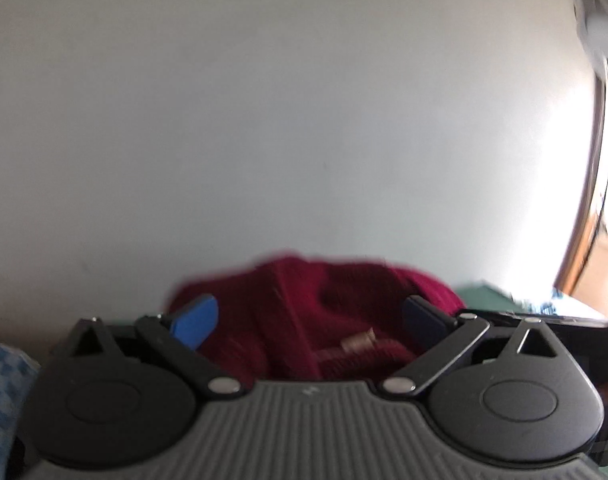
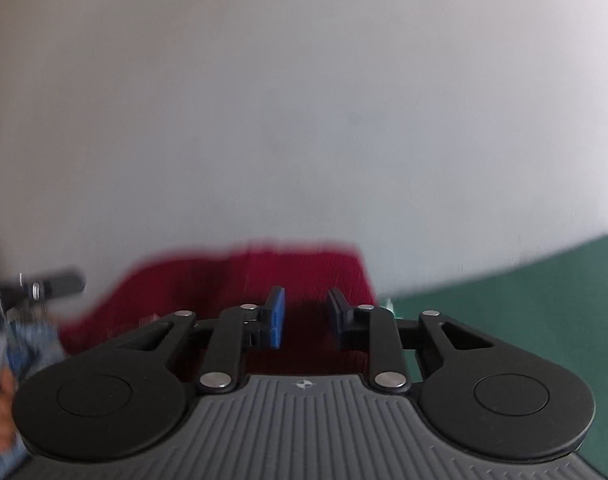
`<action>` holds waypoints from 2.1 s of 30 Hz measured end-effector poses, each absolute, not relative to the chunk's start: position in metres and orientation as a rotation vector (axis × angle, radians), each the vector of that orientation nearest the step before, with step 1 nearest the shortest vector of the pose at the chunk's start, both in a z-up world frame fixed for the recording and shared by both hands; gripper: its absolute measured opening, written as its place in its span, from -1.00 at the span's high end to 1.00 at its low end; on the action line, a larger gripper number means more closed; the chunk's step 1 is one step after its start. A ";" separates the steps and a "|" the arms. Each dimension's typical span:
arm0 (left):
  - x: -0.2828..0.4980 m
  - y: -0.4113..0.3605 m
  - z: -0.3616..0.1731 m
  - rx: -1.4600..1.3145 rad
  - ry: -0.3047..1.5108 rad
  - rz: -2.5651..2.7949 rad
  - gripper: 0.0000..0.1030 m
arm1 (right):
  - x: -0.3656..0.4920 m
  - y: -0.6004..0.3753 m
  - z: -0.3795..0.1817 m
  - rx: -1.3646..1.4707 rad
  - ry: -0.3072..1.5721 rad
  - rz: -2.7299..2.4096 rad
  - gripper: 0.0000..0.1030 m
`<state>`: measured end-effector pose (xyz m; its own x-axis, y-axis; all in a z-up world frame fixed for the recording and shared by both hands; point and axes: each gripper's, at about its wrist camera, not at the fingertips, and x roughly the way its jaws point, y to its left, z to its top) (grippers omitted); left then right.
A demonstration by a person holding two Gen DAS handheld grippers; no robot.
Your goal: Fold clothes
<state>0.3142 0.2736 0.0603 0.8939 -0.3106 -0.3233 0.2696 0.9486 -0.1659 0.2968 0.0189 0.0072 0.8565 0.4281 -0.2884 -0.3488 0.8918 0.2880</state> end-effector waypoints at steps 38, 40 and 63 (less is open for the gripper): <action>0.013 0.177 0.070 -0.108 0.758 0.332 -0.99 | 0.065 -0.027 0.017 0.052 0.856 0.377 -0.67; 0.021 0.174 0.081 -0.063 0.727 0.381 -0.99 | 0.058 -0.026 0.035 0.051 0.785 0.356 -0.76; 0.019 0.227 0.108 0.098 0.645 0.187 -0.99 | 0.034 0.042 0.077 0.081 0.627 0.022 -0.82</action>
